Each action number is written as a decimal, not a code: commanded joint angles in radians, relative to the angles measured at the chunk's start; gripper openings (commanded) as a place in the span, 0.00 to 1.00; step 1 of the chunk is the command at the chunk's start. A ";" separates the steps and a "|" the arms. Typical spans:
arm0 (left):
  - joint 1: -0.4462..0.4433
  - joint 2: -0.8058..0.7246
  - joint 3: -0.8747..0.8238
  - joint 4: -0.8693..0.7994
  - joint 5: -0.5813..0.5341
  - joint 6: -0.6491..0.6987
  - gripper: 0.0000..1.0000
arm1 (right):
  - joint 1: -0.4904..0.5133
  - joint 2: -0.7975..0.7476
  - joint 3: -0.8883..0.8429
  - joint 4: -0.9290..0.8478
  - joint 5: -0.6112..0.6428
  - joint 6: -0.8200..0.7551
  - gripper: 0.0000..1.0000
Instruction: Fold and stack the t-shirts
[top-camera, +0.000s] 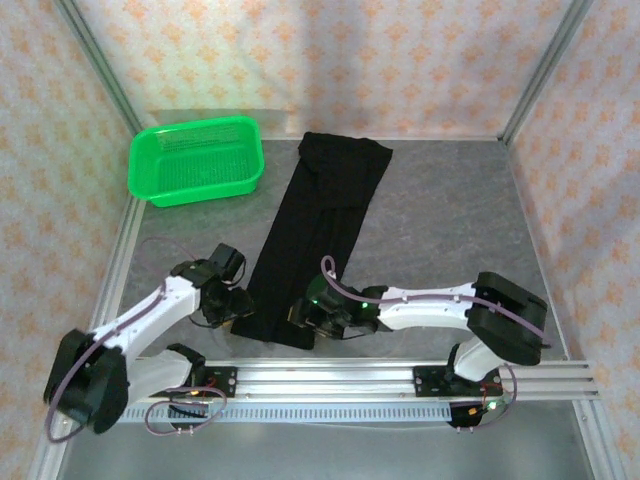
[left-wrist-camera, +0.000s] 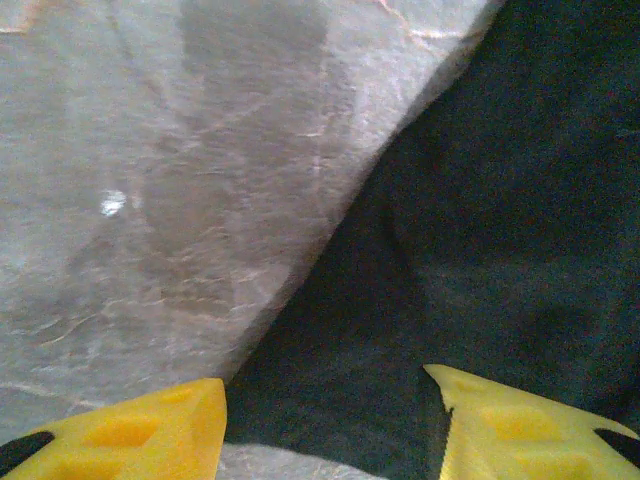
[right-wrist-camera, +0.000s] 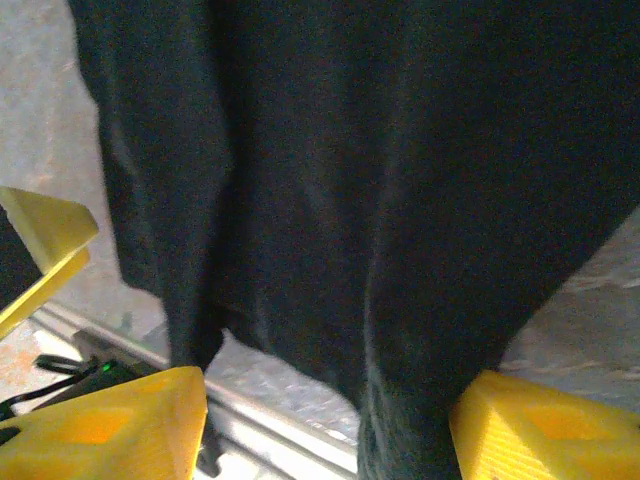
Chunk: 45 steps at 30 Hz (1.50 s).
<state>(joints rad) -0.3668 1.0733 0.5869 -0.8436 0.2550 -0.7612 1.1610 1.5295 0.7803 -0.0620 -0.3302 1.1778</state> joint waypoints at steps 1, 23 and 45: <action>-0.003 -0.068 -0.005 -0.079 -0.103 -0.080 0.55 | 0.003 -0.015 0.031 -0.055 -0.021 -0.008 0.65; -0.003 0.004 -0.117 0.116 0.003 -0.051 0.47 | 0.051 0.079 0.001 -0.035 -0.017 0.048 0.59; -0.021 -0.200 -0.128 0.107 0.163 -0.091 0.00 | 0.050 -0.101 -0.113 -0.105 0.086 0.118 0.03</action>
<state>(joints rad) -0.3748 0.9028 0.4549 -0.7067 0.3904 -0.8268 1.2057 1.4830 0.6811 -0.0963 -0.2848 1.2827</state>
